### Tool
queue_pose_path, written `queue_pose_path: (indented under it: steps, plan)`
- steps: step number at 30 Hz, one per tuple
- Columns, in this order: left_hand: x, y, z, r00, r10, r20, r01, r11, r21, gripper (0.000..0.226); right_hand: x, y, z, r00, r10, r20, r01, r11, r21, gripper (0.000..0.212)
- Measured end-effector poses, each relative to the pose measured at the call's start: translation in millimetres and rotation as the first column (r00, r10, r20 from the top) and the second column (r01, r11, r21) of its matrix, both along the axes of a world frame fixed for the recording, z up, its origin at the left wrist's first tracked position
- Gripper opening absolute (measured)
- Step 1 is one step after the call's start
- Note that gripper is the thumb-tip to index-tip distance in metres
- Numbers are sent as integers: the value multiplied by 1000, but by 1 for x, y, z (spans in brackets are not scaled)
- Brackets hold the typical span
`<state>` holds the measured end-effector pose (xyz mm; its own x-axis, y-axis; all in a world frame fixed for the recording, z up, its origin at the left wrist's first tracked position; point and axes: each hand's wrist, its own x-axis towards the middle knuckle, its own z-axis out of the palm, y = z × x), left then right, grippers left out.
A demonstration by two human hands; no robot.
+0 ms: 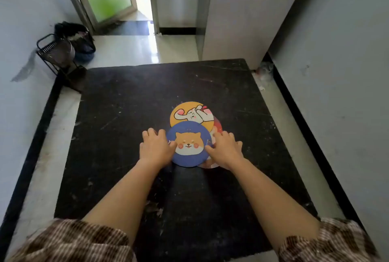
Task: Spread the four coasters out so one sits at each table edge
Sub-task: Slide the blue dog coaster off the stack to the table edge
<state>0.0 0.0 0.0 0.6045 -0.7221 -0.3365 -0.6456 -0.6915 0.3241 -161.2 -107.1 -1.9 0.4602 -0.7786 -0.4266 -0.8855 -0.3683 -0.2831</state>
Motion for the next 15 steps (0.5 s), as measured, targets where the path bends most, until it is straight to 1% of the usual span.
queue_pose_path:
  steps: [3,5,7,9,11,15]
  plan:
    - [2,-4,-17,997,76,-22,-74,995,62,45,5,-3,-14,999,-32,-31,32,999,23,48]
    - [1,-6,-26,989,132,-62,-126,987,95,48,7,-4,-22,998,-66,-21,66,998,20,47]
    - [-1,-9,-32,975,195,-105,-187,979,87,49,9,-5,-29,995,-103,7,103,995,15,45]
    - [-3,-11,-34,951,264,-159,-256,964,67,49,12,-5,-33,986,-155,61,155,988,19,44]
    - [-5,-15,-36,916,330,-228,-326,944,54,49,15,-4,-38,961,-231,151,226,973,52,40]
    - [-7,-19,-41,820,466,-331,-484,874,31,43,15,-2,-42,853,-409,325,377,912,158,28]
